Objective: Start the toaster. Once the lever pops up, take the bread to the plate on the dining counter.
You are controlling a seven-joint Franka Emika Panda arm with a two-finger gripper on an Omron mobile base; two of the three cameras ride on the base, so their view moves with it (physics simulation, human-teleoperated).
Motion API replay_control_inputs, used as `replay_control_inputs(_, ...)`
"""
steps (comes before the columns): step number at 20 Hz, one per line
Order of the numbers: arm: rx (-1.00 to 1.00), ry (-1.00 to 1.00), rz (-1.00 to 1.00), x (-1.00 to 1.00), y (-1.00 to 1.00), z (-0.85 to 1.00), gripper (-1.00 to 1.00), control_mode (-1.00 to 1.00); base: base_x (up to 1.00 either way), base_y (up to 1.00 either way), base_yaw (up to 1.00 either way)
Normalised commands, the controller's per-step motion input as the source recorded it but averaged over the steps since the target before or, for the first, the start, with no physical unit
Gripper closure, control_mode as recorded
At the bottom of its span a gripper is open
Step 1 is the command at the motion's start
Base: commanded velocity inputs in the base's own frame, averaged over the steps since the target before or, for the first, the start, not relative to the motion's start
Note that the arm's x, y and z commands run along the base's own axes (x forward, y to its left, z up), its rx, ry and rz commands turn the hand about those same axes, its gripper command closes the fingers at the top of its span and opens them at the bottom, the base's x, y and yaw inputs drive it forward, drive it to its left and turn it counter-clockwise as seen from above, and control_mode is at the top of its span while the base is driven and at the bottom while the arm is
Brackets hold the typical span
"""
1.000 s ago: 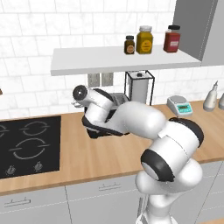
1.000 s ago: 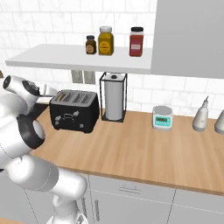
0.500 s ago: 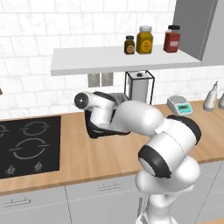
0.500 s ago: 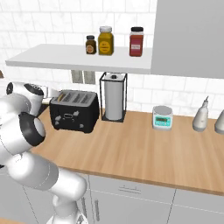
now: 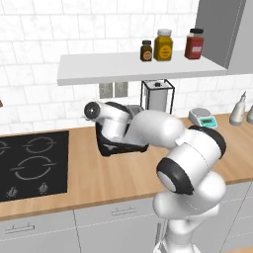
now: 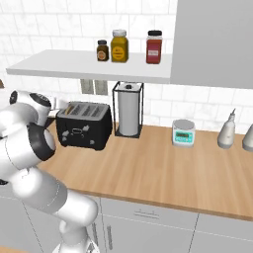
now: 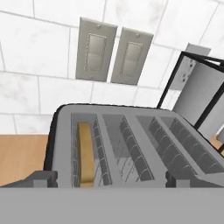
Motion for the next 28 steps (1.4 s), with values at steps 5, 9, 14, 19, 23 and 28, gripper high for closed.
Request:
replay_control_inputs(5,0.00,0.15,0.00,0.03,0.00,0.10,-1.00,-1.00,0.00,0.00,0.00)
replay_control_inputs(9,0.00,0.04,0.00,0.05,-0.02,0.00,-1.00,-1.00,0.00,0.00,0.00)
replay_control_inputs(14,0.00,0.00,0.00,0.01,0.00,0.00,-1.00,-1.00,0.00,0.00,0.00)
replay_control_inputs(19,0.00,0.00,0.00,0.00,0.00,0.00,-1.00,-1.00,0.00,0.00,0.00)
replay_control_inputs(23,0.00,0.00,0.00,0.00,0.00,0.00,-1.00,-1.00,0.00,0.00,0.00)
replay_control_inputs(28,0.00,0.00,0.00,0.00,0.00,0.00,-1.00,-1.00,0.00,0.00,0.00)
